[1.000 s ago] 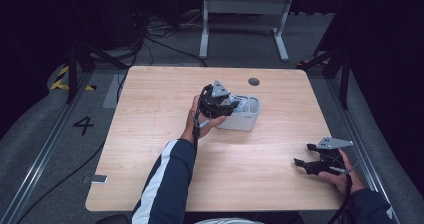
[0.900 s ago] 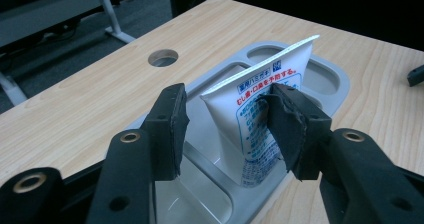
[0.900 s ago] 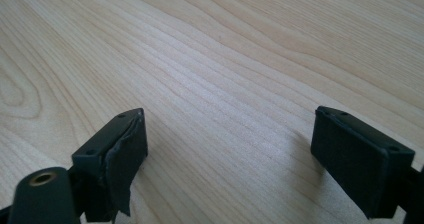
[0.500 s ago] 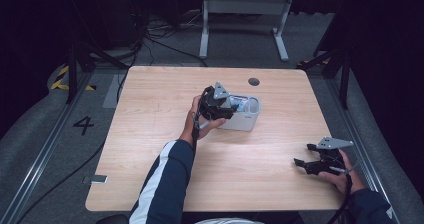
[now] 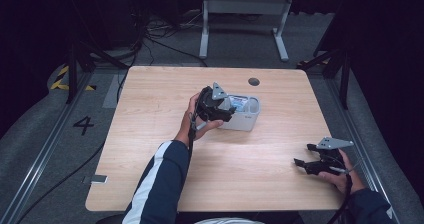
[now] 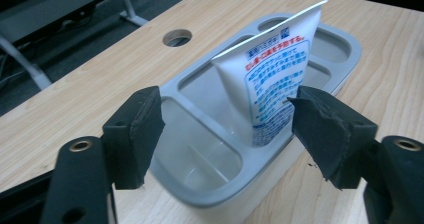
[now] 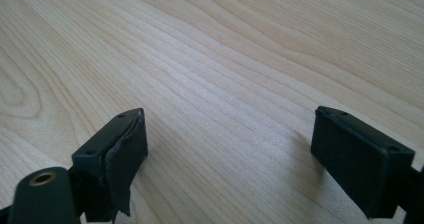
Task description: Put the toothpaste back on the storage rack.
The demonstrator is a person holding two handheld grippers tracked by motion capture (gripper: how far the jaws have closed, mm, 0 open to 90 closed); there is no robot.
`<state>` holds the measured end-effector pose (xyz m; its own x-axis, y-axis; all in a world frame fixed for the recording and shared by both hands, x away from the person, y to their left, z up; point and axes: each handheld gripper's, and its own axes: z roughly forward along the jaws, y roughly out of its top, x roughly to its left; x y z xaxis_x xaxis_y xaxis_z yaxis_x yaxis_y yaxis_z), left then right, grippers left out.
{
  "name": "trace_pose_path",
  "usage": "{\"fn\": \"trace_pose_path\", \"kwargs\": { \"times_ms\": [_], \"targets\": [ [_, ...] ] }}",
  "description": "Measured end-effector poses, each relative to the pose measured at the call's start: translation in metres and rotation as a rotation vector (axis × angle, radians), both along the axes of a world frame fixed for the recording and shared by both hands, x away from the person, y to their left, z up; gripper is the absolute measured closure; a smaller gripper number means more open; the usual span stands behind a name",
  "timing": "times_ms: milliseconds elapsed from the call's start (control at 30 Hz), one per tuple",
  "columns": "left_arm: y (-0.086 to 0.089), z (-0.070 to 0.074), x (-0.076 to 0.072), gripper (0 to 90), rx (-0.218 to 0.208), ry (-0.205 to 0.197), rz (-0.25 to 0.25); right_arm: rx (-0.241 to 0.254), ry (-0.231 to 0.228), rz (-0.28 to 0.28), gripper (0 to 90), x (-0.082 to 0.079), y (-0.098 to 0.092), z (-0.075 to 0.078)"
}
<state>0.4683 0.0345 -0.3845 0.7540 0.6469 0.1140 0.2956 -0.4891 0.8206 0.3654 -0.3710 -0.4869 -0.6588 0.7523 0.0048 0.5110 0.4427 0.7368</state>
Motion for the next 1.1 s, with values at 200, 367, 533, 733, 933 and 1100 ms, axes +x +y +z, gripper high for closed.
{"fn": "trace_pose_path", "kwargs": {
  "times_ms": [200,367,533,733,933,1100],
  "targets": [
    [0.008,0.007,-0.006,26.9,0.022,-0.015,-0.003,0.0,0.0,0.0,15.1,0.0,0.0,0.0],
    [0.013,0.012,-0.012,25.9,0.063,-0.026,-0.011,0.001,0.001,0.0,15.1,0.0,0.0,0.0],
    [0.019,0.015,-0.02,25.2,0.086,-0.027,-0.022,0.0,0.0,-0.001,15.1,0.0,0.0,0.0],
    [0.025,0.015,-0.027,24.9,0.121,-0.031,-0.033,0.0,0.0,0.0,15.1,0.0,0.0,0.0],
    [0.03,0.011,-0.034,24.5,0.158,-0.03,-0.046,0.0,0.001,-0.001,15.1,0.0,0.0,0.0],
    [0.036,0.003,-0.047,24.2,0.196,-0.014,-0.064,0.0,0.001,-0.001,15.1,0.0,0.0,0.0]
  ]
}}
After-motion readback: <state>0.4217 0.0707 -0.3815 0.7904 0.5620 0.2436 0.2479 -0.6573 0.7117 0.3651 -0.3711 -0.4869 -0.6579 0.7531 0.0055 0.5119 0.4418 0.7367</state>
